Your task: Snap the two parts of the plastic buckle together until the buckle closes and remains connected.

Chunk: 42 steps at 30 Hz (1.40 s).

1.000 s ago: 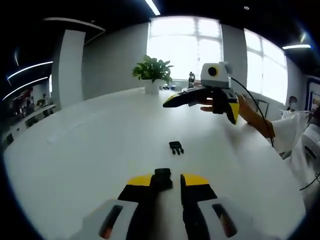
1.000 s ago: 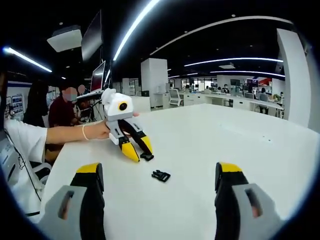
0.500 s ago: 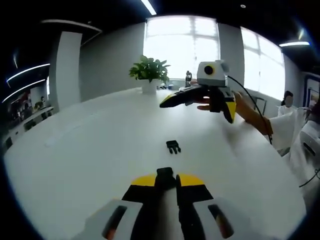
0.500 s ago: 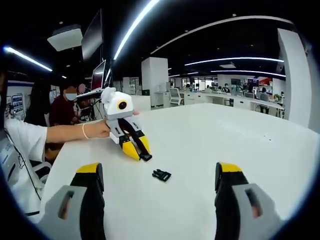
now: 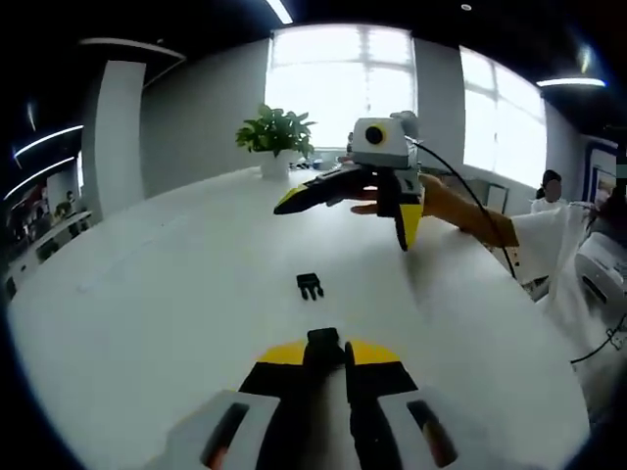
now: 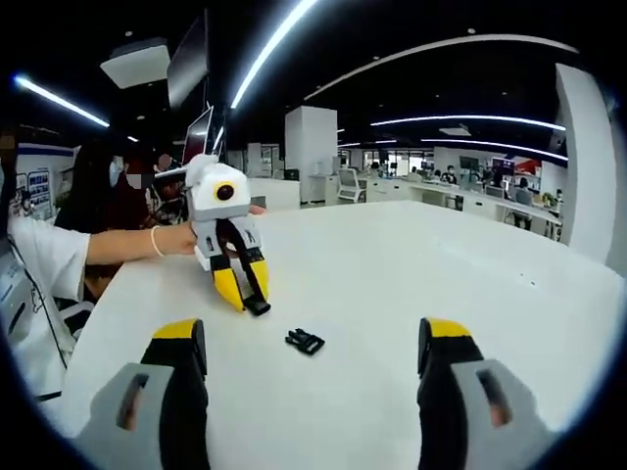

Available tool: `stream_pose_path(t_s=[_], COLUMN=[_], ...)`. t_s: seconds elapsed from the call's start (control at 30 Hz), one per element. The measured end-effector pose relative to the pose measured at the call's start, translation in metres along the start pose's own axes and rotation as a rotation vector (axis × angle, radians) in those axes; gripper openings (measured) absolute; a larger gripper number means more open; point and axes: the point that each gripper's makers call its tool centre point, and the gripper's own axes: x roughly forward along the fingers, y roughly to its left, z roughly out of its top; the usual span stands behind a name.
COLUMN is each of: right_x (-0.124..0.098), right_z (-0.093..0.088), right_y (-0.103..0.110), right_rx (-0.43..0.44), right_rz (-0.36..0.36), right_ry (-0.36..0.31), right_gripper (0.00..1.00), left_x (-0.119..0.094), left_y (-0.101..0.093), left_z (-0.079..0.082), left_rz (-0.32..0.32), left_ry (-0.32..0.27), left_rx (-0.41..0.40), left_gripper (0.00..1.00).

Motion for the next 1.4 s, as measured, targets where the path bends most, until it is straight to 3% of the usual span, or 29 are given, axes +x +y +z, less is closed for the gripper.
stream_pose_path(t_s=[0.17,0.4,0.77,0.97,1.13,1.4], right_x=[0.009,0.016,0.021,0.025,0.029,0.033], right_z=[-0.006,-0.011,-0.013,-0.014,-0.013,-0.021], right_y=[0.001,0.005,0.004,0.007,0.009,0.016], right_rx=[-0.042,-0.038,-0.027,-0.037,-0.038,-0.063], right_rz=[0.059,0.089,0.106,0.131,0.16,0.206], right_ry=[0.014,0.031,0.039,0.054,0.049,0.094], right_gripper=[0.79,0.79,0.79,0.79,0.78,0.77], left_x=[-0.003,-0.005,-0.012,-0.013,-0.013,-0.011], left_y=[-0.011,-0.024,-0.044,-0.049,-0.058,-0.073], left_z=[-0.003,-0.009,0.005,0.006,-0.001,-0.011], left_rz=[-0.026,-0.036,-0.072,-0.086,-0.11,-0.151], left_ry=[0.03,0.045,-0.011,-0.007,0.014,0.042], left_rx=[0.029,0.041,0.021,0.025,0.041,0.049], left_gripper=[0.12,0.12,0.12,0.12,0.12,0.12])
